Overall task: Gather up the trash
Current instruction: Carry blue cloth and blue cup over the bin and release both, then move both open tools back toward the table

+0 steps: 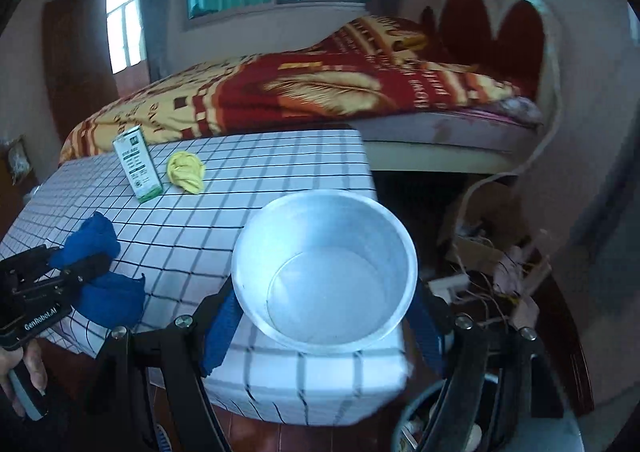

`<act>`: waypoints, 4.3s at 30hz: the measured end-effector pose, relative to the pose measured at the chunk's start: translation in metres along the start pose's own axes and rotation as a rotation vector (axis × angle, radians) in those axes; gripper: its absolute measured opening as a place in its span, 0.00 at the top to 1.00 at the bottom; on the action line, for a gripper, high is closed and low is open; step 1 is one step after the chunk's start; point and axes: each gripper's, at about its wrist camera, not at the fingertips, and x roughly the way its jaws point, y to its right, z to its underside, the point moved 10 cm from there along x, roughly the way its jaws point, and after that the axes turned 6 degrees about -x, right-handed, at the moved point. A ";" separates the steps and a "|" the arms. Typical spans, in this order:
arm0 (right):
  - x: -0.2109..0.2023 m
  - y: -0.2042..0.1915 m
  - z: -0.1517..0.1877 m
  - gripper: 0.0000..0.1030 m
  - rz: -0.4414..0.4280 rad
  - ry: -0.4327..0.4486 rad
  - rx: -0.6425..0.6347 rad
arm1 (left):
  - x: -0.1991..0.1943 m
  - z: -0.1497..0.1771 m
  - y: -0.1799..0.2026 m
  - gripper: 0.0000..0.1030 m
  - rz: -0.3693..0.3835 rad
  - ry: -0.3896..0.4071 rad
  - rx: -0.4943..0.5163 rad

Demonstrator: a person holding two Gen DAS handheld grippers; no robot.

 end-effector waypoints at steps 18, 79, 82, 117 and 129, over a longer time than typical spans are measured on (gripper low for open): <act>-0.065 0.125 0.109 0.25 0.132 -0.027 0.176 | 0.009 0.038 0.176 0.65 0.213 -0.046 0.227; 0.051 0.204 0.331 0.00 0.108 -0.421 0.148 | 0.135 0.182 0.307 0.21 0.299 -0.355 0.374; 0.045 0.195 0.320 0.00 0.109 -0.403 0.126 | 0.125 0.174 0.297 0.17 0.283 -0.326 0.358; -0.032 0.055 0.148 0.00 0.048 -0.134 -0.072 | 0.008 0.062 0.140 0.00 0.078 -0.033 0.124; -0.006 -0.016 0.064 0.00 -0.069 -0.009 -0.089 | -0.007 0.037 0.018 0.00 -0.082 0.014 -0.020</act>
